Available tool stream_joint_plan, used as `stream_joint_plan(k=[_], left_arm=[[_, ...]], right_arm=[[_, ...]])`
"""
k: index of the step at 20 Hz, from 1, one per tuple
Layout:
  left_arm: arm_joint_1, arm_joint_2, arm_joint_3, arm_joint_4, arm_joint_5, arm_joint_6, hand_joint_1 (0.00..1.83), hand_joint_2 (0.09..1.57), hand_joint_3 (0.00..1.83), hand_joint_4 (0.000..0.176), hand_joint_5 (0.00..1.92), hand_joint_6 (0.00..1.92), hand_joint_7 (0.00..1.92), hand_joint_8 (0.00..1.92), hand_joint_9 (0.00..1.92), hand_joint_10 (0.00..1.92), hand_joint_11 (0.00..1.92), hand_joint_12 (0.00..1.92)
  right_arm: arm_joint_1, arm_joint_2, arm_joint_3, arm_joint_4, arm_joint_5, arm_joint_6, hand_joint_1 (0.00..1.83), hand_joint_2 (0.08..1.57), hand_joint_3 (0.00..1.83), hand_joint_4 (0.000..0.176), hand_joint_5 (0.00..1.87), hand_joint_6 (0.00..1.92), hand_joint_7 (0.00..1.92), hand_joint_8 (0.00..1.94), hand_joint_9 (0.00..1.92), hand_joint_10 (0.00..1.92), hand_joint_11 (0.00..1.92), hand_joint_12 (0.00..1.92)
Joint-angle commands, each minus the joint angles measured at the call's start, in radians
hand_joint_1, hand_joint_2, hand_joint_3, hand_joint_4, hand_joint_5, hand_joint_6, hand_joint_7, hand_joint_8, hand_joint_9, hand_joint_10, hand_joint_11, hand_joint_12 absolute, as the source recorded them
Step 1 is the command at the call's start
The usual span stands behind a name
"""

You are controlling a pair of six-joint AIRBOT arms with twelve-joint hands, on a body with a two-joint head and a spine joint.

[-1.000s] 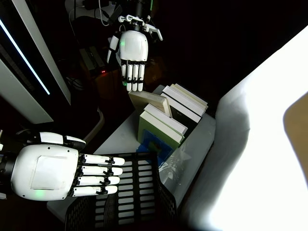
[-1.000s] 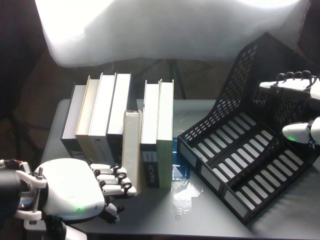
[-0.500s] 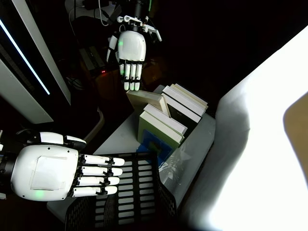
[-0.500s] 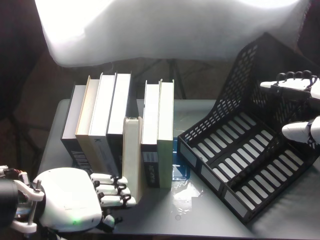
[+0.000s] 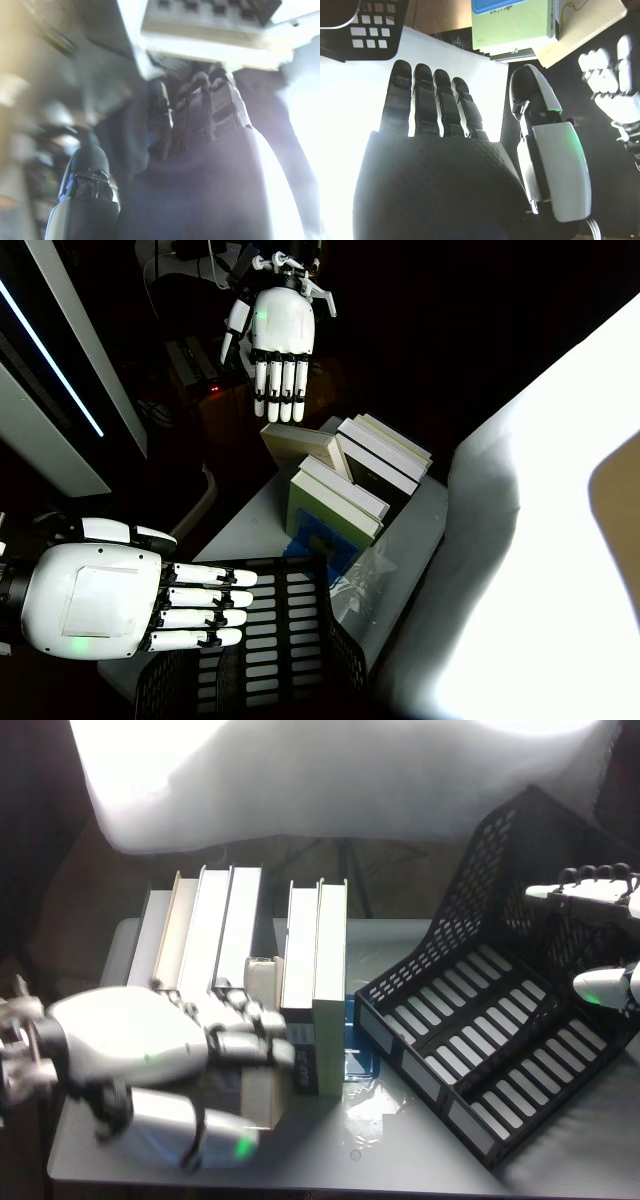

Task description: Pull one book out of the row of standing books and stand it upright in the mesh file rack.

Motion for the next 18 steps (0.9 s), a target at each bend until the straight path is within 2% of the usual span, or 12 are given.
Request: stream_joint_plan(k=[1,2,4,5,7,8,9,10,11,14,15,18], left_arm=[[-0.003,0.014,0.007,-0.095,-0.13,-0.003,0.0,1.36,0.03,0.0,0.11,0.0,0.0,0.0,0.0,0.0,0.0,0.0],[0.003,0.017,0.015,-0.181,-0.172,-0.003,0.0,1.36,0.03,0.0,0.1,0.0,0.0,0.0,0.0,0.0,0.0,0.0],[0.008,0.017,0.037,-0.329,-0.263,-0.003,0.0,1.36,0.02,0.0,0.0,0.0,0.0,0.0,0.0,0.0,0.0,0.0],[0.009,0.015,0.046,-0.366,-0.291,-0.003,0.0,1.35,0.02,0.011,0.0,0.0,0.0,0.0,0.0,0.0,0.0,0.0],[0.017,0.007,0.066,-0.458,-0.37,-0.003,0.0,1.35,0.01,0.009,0.0,0.0,0.0,0.0,0.0,0.0,0.0,0.0],[0.022,0.002,0.075,-0.497,-0.408,-0.003,0.0,1.34,0.01,0.018,0.0,0.0,0.0,0.0,0.0,0.0,0.0,0.0],[0.026,-0.003,0.082,-0.529,-0.438,-0.003,0.0,1.34,0.01,0.018,0.0,0.0,0.0,0.0,0.0,0.0,0.0,0.0],[0.031,-0.011,0.09,-0.567,-0.475,-0.003,0.0,1.33,0.0,0.042,0.0,0.0,0.0,0.0,0.0,0.0,0.0,0.0],[0.036,-0.02,0.099,-0.605,-0.512,-0.003,0.0,1.33,0.0,0.04,0.0,0.0,0.0,0.0,0.0,0.0,0.0,0.0],[0.055,-0.047,0.134,-0.677,-0.599,-0.003,0.0,1.31,0.0,0.064,0.0,0.0,0.0,0.0,0.0,0.0,0.0,0.0],[0.056,-0.048,0.137,-0.681,-0.605,-0.003,0.0,1.32,0.0,0.064,0.0,0.0,0.0,0.0,0.0,0.0,0.0,0.0],[0.075,-0.061,0.161,-0.733,-0.677,-0.003,0.0,1.35,0.01,0.03,0.0,0.0,0.0,0.0,0.0,0.0,0.0,0.0]], right_arm=[[0.004,0.015,-0.006,0.016,0.127,0.007,0.53,1.35,0.0,0.0,0.0,0.0,0.0,0.0,0.0,0.0,0.0,0.0],[0.004,0.022,-0.012,0.014,0.14,0.007,0.61,1.34,0.0,0.0,0.0,0.0,0.0,0.0,0.0,0.0,0.0,0.0],[0.005,0.036,-0.027,0.005,0.167,0.007,0.6,1.34,0.0,0.0,0.0,0.0,0.0,0.0,0.0,0.0,0.0,0.0],[0.005,0.04,-0.03,0.002,0.177,0.007,0.62,1.34,0.0,0.0,0.0,0.0,0.0,0.0,0.0,0.0,0.0,0.0],[0.005,0.046,-0.037,-0.006,0.199,0.007,0.67,1.34,0.0,0.0,0.0,0.0,0.0,0.0,0.0,0.0,0.0,0.0],[0.008,0.046,-0.039,-0.012,0.205,0.007,0.69,1.33,0.0,0.0,0.0,0.0,0.0,0.0,0.0,0.0,0.0,0.0],[0.014,0.046,-0.042,-0.019,0.209,0.007,0.69,1.33,0.0,0.0,0.0,0.0,0.0,0.0,0.0,0.0,0.0,0.0],[0.021,0.046,-0.045,-0.029,0.212,0.007,0.71,1.33,0.0,0.0,0.0,0.0,0.0,0.0,0.0,0.0,0.01,0.01],[0.03,0.046,-0.048,-0.04,0.215,0.007,0.72,1.32,0.0,0.0,0.0,0.0,0.0,0.0,0.0,0.0,0.02,0.01],[0.05,0.04,-0.051,-0.068,0.216,0.007,0.66,1.32,0.0,0.0,0.0,0.0,0.0,0.0,0.0,0.0,0.0,0.0],[0.052,0.04,-0.051,-0.07,0.216,0.007,0.72,1.3,0.0,0.0,0.0,0.0,0.0,0.0,0.0,0.0,0.0,0.0],[0.087,0.03,-0.055,-0.116,0.209,0.007,0.54,1.29,0.0,0.0,0.0,0.0,0.0,0.0,0.0,0.0,0.0,0.0]])
